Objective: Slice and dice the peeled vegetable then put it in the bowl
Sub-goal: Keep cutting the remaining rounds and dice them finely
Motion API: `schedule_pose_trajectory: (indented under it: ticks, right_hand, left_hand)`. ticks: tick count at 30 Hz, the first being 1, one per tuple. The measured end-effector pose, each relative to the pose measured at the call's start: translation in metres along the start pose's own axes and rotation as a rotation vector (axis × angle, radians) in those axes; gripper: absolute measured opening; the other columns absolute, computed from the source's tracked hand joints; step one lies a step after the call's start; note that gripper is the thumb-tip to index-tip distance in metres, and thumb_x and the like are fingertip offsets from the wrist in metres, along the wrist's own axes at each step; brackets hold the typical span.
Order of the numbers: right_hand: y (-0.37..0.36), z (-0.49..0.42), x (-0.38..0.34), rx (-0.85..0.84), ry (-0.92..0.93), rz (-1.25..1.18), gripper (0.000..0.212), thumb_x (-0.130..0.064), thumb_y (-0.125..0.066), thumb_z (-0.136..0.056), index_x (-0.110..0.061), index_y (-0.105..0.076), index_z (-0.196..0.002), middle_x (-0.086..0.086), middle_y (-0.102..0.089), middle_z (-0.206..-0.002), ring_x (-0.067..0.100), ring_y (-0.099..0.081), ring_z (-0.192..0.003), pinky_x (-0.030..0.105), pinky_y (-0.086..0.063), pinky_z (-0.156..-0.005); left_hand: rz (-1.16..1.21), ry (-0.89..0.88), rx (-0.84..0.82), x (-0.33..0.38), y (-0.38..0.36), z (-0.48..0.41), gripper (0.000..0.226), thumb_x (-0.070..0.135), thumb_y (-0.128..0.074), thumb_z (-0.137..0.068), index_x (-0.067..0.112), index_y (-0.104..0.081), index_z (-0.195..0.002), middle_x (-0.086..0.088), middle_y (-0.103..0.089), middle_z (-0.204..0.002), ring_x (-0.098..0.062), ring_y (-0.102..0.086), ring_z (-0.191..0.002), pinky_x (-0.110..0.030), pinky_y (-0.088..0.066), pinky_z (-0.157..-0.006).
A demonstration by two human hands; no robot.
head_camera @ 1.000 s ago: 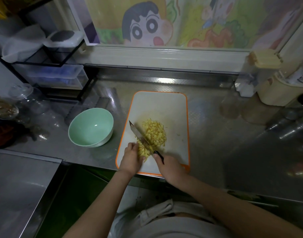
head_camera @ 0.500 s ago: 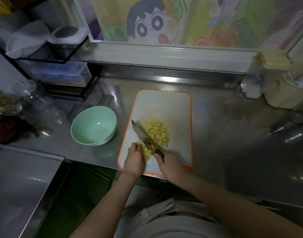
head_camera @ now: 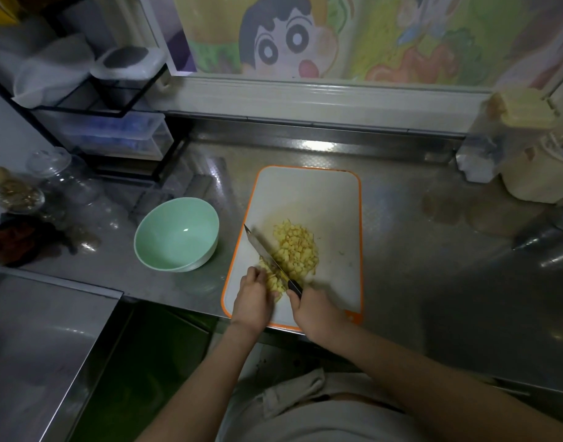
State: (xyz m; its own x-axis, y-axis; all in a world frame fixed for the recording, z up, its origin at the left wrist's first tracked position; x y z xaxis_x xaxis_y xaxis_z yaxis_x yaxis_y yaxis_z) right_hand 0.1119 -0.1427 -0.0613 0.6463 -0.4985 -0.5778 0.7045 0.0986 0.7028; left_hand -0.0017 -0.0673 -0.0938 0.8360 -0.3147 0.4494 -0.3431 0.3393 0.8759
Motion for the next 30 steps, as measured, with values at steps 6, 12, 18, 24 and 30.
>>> schedule_pose_trajectory:
  ticks: [6, 12, 18, 24, 30]
  right_hand:
    - [-0.003, -0.002, 0.0, -0.015, -0.019, 0.02, 0.037, -0.044, -0.034, -0.099, -0.014, -0.052, -0.09, 0.009, -0.058, -0.087, 0.026, -0.063, -0.084, 0.033, -0.05, -0.069]
    - [-0.003, -0.003, -0.001, -0.03, -0.001, 0.021, 0.04, -0.041, -0.034, -0.1, -0.008, -0.056, -0.1, 0.011, -0.06, -0.091, 0.025, -0.062, -0.085, 0.029, -0.042, -0.064]
    - [0.011, -0.009, 0.009, -0.063, 0.023, -0.136, 0.035, -0.038, -0.036, -0.1, -0.01, -0.055, -0.09, 0.01, -0.056, -0.078, 0.021, -0.056, -0.073, 0.029, -0.041, -0.061]
    - [0.02, -0.01, 0.009, -0.083, 0.078, -0.112, 0.039, -0.037, -0.036, -0.101, -0.011, -0.053, -0.078, 0.003, -0.049, -0.065, 0.016, -0.048, -0.057, 0.028, -0.037, -0.054]
    - [0.029, -0.01, 0.006, -0.041, 0.109, -0.146, 0.041, -0.038, -0.037, -0.1, -0.017, -0.042, -0.065, -0.001, -0.043, -0.059, 0.014, -0.044, -0.054, 0.025, -0.03, -0.049]
  left_hand:
    - [-0.002, 0.002, 0.002, 0.0, 0.0, -0.001, 0.048, 0.021, -0.056, -0.09, 0.005, -0.041, -0.133, -0.01, -0.037, -0.127, -0.026, -0.041, -0.115, -0.034, -0.039, -0.095]
    - [-0.008, 0.003, 0.004, 0.0, 0.0, 0.0, 0.048, 0.021, -0.056, -0.089, 0.005, -0.042, -0.132, -0.01, -0.038, -0.125, -0.026, -0.041, -0.115, -0.035, -0.04, -0.095]
    - [-0.011, 0.032, 0.002, 0.002, 0.001, 0.002, 0.048, 0.023, -0.055, -0.09, 0.007, -0.04, -0.134, -0.008, -0.036, -0.129, -0.025, -0.04, -0.119, -0.035, -0.04, -0.096]
    - [-0.026, 0.049, -0.006, 0.004, 0.002, 0.002, 0.047, 0.023, -0.054, -0.091, 0.008, -0.041, -0.133, -0.008, -0.035, -0.13, -0.025, -0.037, -0.12, -0.036, -0.041, -0.094]
    - [0.0, 0.085, 0.003, 0.01, 0.002, 0.004, 0.044, 0.024, -0.052, -0.092, 0.006, -0.041, -0.131, -0.01, -0.033, -0.129, -0.028, -0.039, -0.118, -0.038, -0.042, -0.094]
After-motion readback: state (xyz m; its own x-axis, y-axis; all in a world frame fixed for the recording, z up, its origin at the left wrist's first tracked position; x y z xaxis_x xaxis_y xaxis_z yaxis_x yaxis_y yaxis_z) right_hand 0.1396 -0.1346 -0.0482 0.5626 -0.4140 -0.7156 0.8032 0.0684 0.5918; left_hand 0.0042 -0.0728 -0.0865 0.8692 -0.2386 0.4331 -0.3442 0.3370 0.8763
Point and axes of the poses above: each hand's wrist, its own z-axis away from the middle knuckle, its own y-axis out of the back of the hand, x = y × z, the point moved 3 cm from there along -z, towards the middle knuckle
